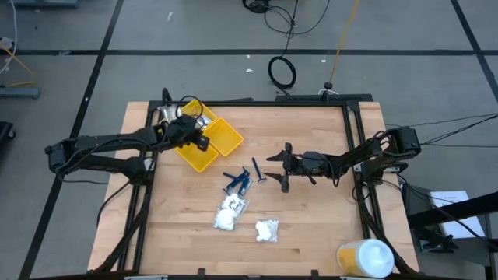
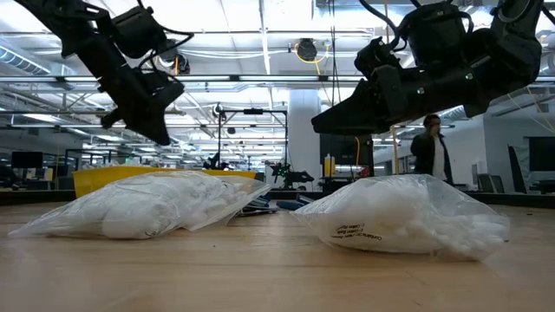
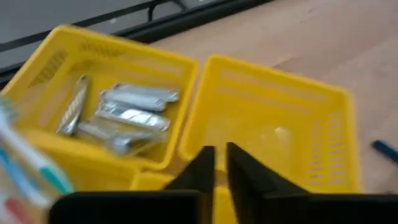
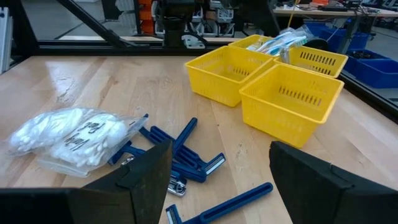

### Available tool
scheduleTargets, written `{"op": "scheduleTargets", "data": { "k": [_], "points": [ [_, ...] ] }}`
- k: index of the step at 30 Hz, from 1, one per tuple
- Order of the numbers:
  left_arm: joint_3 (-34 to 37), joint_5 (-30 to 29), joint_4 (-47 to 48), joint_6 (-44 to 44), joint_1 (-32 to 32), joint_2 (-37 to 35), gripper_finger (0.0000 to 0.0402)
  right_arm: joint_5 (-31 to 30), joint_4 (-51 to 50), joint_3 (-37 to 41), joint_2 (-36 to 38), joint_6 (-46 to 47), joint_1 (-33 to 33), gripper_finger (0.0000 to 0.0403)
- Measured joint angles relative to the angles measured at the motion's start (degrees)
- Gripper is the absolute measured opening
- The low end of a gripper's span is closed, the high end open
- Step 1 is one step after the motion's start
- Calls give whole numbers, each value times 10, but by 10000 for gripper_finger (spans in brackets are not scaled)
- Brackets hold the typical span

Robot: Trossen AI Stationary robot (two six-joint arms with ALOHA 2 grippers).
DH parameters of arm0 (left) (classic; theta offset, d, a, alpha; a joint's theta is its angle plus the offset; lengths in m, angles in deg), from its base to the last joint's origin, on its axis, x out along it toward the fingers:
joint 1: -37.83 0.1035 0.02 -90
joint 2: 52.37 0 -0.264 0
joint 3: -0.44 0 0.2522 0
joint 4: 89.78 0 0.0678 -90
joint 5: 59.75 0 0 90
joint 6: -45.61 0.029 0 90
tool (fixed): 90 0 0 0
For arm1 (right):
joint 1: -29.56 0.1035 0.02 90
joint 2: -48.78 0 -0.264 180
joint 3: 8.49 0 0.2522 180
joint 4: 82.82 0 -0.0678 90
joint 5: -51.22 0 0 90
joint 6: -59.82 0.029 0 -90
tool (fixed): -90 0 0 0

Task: Pick & Place Travel size toiletries
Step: Put the silver nail cutter into the top yellow bin

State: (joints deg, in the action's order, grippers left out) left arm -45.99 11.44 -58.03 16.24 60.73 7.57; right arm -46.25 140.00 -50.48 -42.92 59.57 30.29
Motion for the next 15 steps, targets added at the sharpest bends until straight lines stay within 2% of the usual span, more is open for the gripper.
{"op": "scheduleTargets", "data": {
  "k": [7,15],
  "points": [
    [0,-41,93,-50,20,0,3,0,0,0,0,0,0,254],
    [1,-45,83,-54,39,0,2,0,1,0,0,0,0,254]
  ]
}}
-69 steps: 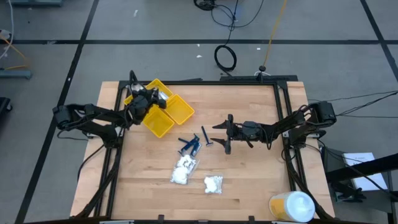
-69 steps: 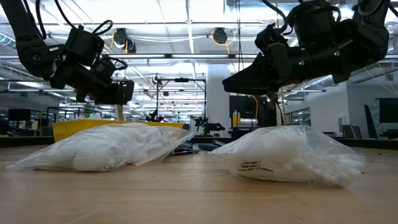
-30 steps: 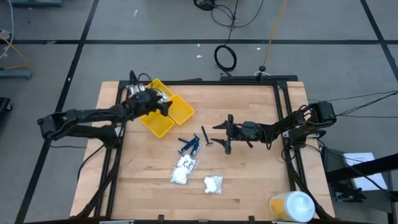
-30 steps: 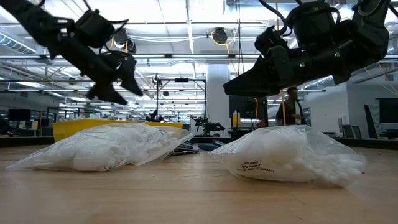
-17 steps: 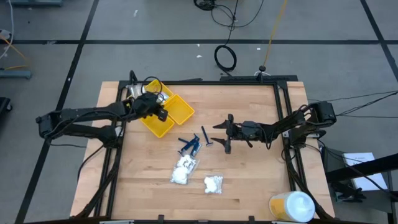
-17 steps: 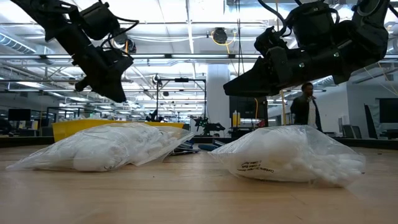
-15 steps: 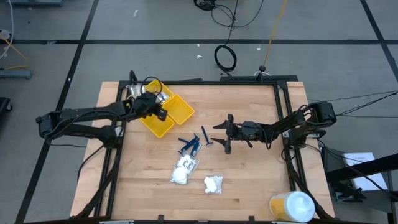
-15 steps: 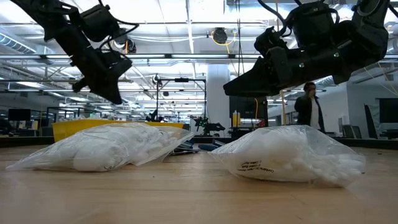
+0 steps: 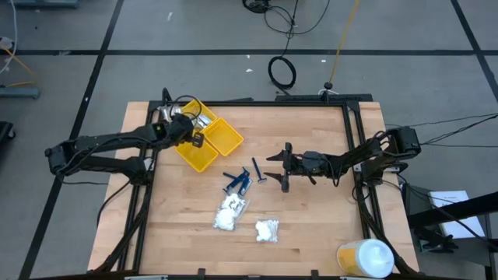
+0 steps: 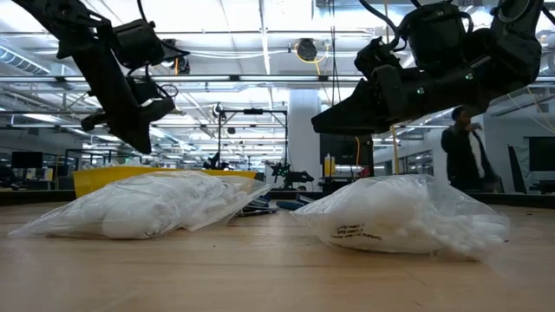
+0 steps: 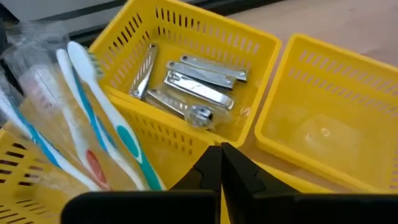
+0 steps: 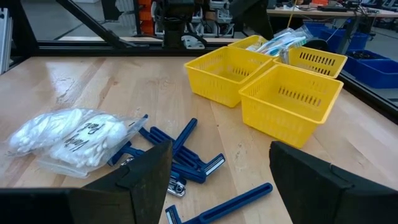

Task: Pick & Place Travel size toiletries
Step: Put the silver nail cutter into the top yellow bin

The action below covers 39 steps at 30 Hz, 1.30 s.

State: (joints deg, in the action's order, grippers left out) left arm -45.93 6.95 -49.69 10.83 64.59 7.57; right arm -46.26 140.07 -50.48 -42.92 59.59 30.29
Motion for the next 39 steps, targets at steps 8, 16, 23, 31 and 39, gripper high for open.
{"op": "scheduleTargets", "data": {
  "k": [8,16,23,31,39],
  "points": [
    [8,28,-9,4,4,39,1,0,1,0,0,0,0,254],
    [8,1,-121,60,24,90,1,0,1,0,0,0,0,254],
    [8,-94,-99,47,47,128,3,0,0,0,0,0,0,254],
    [-9,-142,-133,85,23,109,6,-1,0,0,0,0,0,254],
    [-9,-10,-272,199,-27,100,9,0,-28,-2,0,2,2,254]
  ]
}}
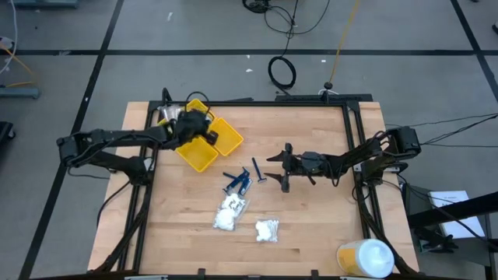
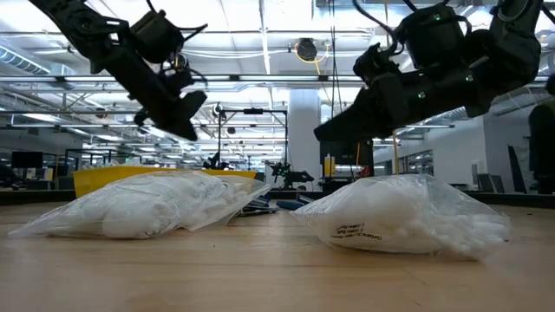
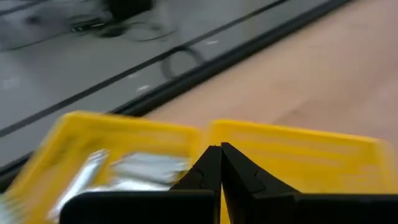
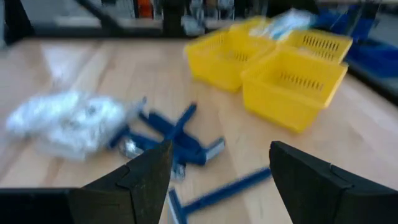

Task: Pick & Place Travel size toiletries
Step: Put the silver nail cutter into the top yellow bin

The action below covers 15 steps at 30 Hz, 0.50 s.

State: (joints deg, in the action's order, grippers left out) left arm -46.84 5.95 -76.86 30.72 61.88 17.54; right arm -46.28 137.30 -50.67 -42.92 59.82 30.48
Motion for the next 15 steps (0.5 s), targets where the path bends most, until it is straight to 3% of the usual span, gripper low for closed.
{"op": "scheduleTargets", "data": {
  "k": [4,8,12,15],
  "points": [
    [0,54,-55,16,-17,5,24,0,-96,-27,0,0,13,254],
    [0,63,-86,11,-28,6,30,0,-194,-88,-14,-1,33,254],
    [0,63,-96,8,-36,6,32,5,-206,-138,-59,-7,50,254],
    [0,63,-97,7,-45,6,33,42,-216,-169,-106,-7,53,254]
  ]
}}
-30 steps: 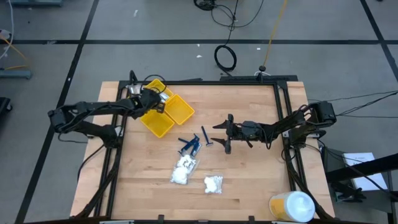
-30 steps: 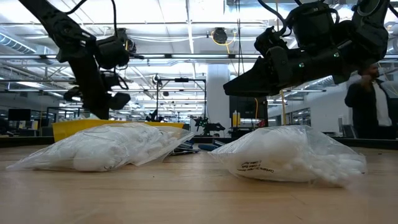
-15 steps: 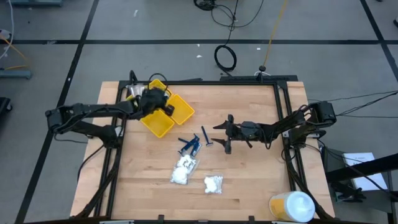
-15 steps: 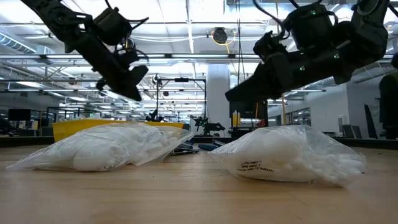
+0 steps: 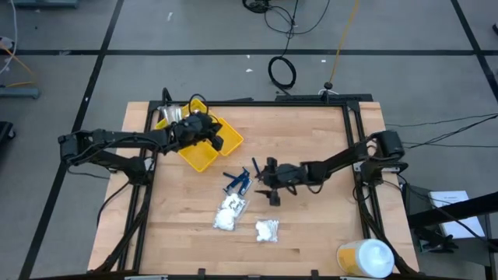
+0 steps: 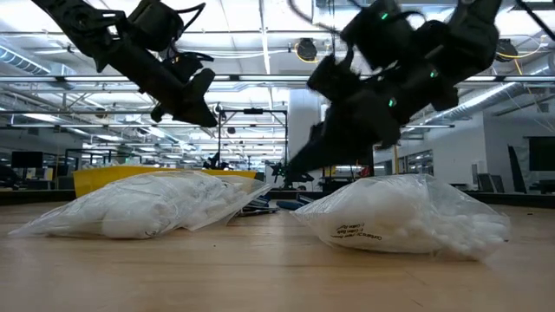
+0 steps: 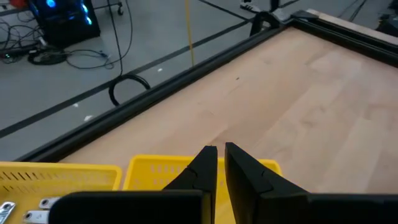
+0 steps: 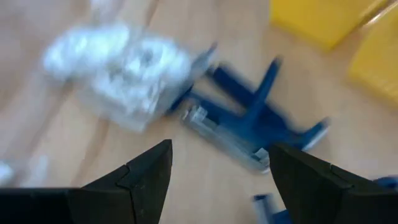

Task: Pick & Place Travel size toiletries
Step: Put the silver nail cutter into the top yellow bin

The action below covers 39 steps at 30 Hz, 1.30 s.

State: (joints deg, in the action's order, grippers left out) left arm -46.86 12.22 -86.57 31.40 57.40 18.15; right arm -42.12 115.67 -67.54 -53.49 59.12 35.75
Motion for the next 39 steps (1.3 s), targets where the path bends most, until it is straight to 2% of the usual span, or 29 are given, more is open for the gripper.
{"op": "scheduleTargets", "data": {
  "k": [4,10,13,20,22,27,34,39],
  "points": [
    [0,0,2,1,-13,0,33,21,-30,-44,-61,0,-2,254],
    [0,0,4,4,-31,0,33,20,-52,-90,-111,-5,-6,254],
    [0,0,5,5,-36,0,33,10,-53,-99,-117,-6,-9,253],
    [0,0,5,5,-37,0,33,-59,-39,-99,-115,-30,-4,253],
    [0,0,5,6,-36,0,33,-56,-20,-99,-114,-30,-6,253],
    [0,0,5,6,-36,0,33,4,-31,-99,-114,-6,-29,253],
    [0,0,4,5,-36,0,33,6,-57,-99,-115,-17,-36,253],
    [0,0,4,5,-36,0,33,8,-19,-99,-136,-37,-35,253]
  ]
}}
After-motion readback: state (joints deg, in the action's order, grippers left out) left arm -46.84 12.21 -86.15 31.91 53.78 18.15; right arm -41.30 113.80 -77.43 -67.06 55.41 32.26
